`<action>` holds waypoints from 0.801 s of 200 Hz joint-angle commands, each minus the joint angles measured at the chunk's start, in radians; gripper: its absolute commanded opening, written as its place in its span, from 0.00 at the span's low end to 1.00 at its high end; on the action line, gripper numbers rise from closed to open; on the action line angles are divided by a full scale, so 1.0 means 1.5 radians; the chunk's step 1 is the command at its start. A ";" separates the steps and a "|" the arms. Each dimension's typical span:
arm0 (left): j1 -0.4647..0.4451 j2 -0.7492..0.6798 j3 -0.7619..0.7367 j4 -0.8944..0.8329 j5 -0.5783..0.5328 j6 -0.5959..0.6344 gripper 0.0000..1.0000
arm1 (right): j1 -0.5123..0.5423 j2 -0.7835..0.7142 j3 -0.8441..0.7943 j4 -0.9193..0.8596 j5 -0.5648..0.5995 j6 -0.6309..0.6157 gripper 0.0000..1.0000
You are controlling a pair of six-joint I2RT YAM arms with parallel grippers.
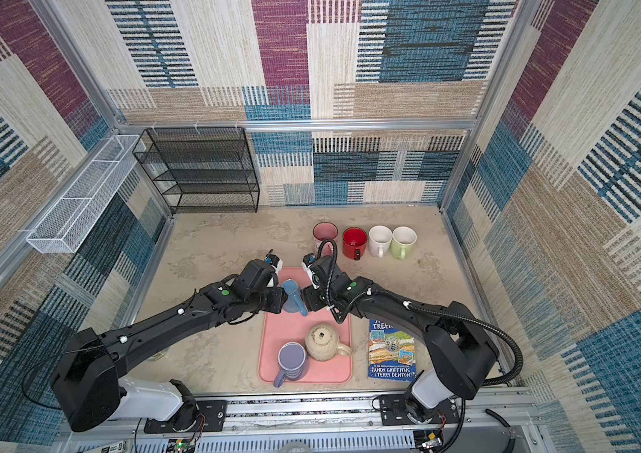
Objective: Turn the mug right side up
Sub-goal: 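Move both grippers over the upside-down blue flowered mug on the tray, then lower the right gripper and close it on the blue mug's base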
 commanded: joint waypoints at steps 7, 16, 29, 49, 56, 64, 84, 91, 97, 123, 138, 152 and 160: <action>-0.001 -0.045 -0.010 -0.020 -0.021 -0.013 0.42 | 0.020 0.011 0.033 -0.041 0.041 0.027 0.66; 0.000 -0.063 -0.014 -0.023 -0.025 -0.016 0.46 | 0.025 0.020 0.044 -0.053 0.054 0.035 0.65; -0.001 -0.089 -0.022 -0.026 -0.030 -0.020 0.53 | 0.034 0.037 0.061 -0.071 0.062 0.041 0.63; 0.000 -0.127 -0.035 -0.036 -0.038 -0.022 0.59 | 0.045 0.065 0.087 -0.096 0.077 0.052 0.60; -0.001 -0.138 -0.039 -0.039 -0.041 -0.024 0.60 | 0.048 0.073 0.093 -0.102 0.079 0.056 0.59; 0.000 -0.151 -0.044 -0.042 -0.044 -0.025 0.60 | 0.050 0.080 0.098 -0.105 0.080 0.059 0.58; 0.000 -0.177 -0.060 -0.048 -0.048 -0.029 0.61 | 0.055 0.100 0.111 -0.110 0.077 0.063 0.56; 0.000 -0.185 -0.067 -0.049 -0.049 -0.031 0.61 | 0.056 0.108 0.118 -0.113 0.076 0.064 0.56; 0.000 -0.191 -0.072 -0.050 -0.049 -0.033 0.61 | 0.058 0.114 0.123 -0.115 0.076 0.065 0.55; 0.000 -0.210 -0.091 -0.050 -0.051 -0.038 0.61 | 0.062 0.140 0.145 -0.127 0.077 0.065 0.54; 0.000 -0.218 -0.098 -0.050 -0.052 -0.039 0.61 | 0.062 0.146 0.155 -0.130 0.077 0.064 0.54; -0.001 -0.222 -0.104 -0.048 -0.052 -0.041 0.61 | 0.062 0.154 0.165 -0.135 0.075 0.061 0.54; 0.000 -0.222 -0.106 -0.046 -0.052 -0.040 0.61 | 0.063 0.160 0.171 -0.137 0.074 0.060 0.54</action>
